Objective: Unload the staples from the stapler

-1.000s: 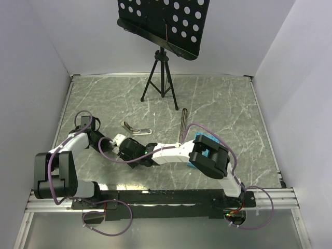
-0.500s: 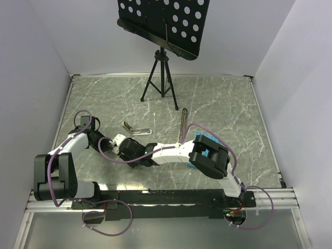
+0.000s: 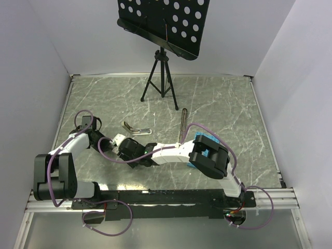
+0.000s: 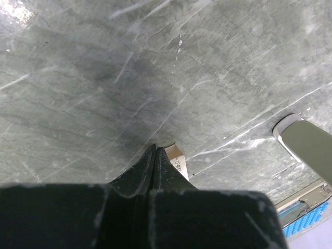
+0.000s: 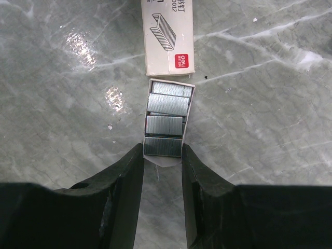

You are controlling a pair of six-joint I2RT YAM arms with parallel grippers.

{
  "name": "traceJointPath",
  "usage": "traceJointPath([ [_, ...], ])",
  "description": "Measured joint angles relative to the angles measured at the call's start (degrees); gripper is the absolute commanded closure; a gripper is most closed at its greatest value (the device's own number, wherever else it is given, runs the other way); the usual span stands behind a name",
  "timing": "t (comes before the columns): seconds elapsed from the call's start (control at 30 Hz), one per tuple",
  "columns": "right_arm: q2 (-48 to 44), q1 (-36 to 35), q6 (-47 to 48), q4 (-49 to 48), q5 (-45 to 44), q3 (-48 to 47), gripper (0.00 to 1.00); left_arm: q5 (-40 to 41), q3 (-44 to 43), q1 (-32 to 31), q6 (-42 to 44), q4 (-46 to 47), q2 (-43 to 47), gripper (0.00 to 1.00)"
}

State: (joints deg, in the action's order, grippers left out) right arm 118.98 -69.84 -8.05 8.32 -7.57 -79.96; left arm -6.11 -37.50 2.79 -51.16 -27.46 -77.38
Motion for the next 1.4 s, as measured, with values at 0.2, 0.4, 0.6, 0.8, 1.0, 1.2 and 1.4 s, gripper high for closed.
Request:
traceJointPath([
  [0.2, 0.11, 0.04, 0.24, 0.35, 0.15, -0.61, 0.66, 0.98, 0.0, -0.24, -0.63, -0.15, 0.0, 0.99],
  [0.4, 0.42, 0.09, 0.26, 0.28, 0.28, -0.74, 0.67, 1.44, 0.0, -0.31, -0.74, -0.26, 0.0, 0.99],
  [0.6, 0.55, 0.13, 0.2, -0.35, 0.57, -0.74, 0.66, 1.46, 0.0, -0.79, -0.81, -0.26, 0.0, 0.99],
  [0.8, 0.52, 0.39, -0.28, -1.99, 1.29, -0.11, 0.67, 1.49, 0.0, -0.87, -0.81, -0.26, 0.0, 0.99],
  [1.0, 0.52, 0.79, -1.31, -3.23, 1.99, 0.52, 0.67, 1.9, 0.0, -0.9, -0.87, -0.28, 0.0, 0.99],
  [1.2, 0.17, 1.6, -1.95, -5.05, 4.04, 1.57, 0.67, 2.38, 0.0, -0.9, -1.05, -0.33, 0.0, 0.99],
  [1.4, -0.02, 1.92, -0.79, -6.19, 5.53, 2.27, 0.67, 2.36, 0.0, -0.92, -1.05, -0.31, -0.02, 0.99],
])
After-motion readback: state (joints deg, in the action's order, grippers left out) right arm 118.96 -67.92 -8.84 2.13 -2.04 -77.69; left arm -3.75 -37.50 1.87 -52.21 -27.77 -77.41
